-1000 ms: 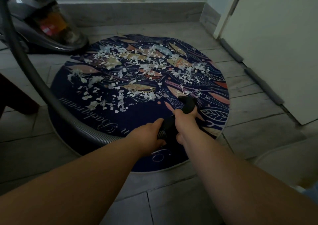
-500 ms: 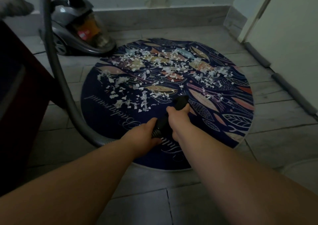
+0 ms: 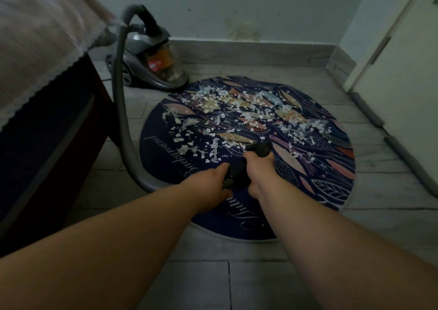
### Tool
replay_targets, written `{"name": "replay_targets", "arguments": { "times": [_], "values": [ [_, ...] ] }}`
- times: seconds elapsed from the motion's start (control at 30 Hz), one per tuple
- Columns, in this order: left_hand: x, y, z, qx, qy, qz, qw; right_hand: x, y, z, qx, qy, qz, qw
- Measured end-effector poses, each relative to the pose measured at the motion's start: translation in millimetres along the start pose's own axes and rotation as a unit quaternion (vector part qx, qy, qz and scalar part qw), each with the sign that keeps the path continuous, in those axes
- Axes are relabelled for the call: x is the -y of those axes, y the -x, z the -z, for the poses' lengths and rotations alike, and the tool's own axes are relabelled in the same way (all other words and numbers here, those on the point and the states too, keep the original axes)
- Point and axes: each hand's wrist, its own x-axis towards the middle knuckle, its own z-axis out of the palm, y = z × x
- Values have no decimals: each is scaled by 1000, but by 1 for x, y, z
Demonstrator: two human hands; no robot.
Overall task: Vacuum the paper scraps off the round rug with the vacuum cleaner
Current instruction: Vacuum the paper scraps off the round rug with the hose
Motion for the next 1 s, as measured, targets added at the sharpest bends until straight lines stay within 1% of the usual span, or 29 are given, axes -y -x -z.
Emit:
{"name": "replay_targets", "arguments": {
  "times": [0.1, 0.17, 0.3, 0.43, 0.57, 0.63, 0.7, 0.8, 0.9, 1.0],
  "values": [
    [3, 11, 7, -37, 25, -8, 999, 9, 8, -12, -8, -2, 32, 999],
    [10, 20, 11, -54, 47, -9, 997, 16, 18, -24, -3, 19, 38, 999],
    [24, 41, 23, -54, 51, -18, 997, 19, 43, -35, -7, 18, 36, 999],
    [31, 57, 40, -50, 51, -35, 997, 25, 70, -45, -26, 31, 52, 998],
    [40, 77, 49, -65, 47, -53, 995, 29, 95, -54, -41, 30, 70, 996],
    [39, 82, 51, -87, 49, -73, 992, 29, 102, -52, -40, 29, 74, 996],
    [39, 81, 47, -101, 49, -88, 990, 27, 102, -50, -35, 32, 73, 996],
    [35, 73, 33, -85, 27, -93, 992, 24, 90, -42, -30, 40, 63, 997],
    [32, 57, 19, -89, 37, -95, 991, 21, 66, -35, -29, 21, 47, 998],
    [36, 38, 10, -67, 30, -76, 994, 11, 39, -38, -26, 10, 17, 999]
  ]
}}
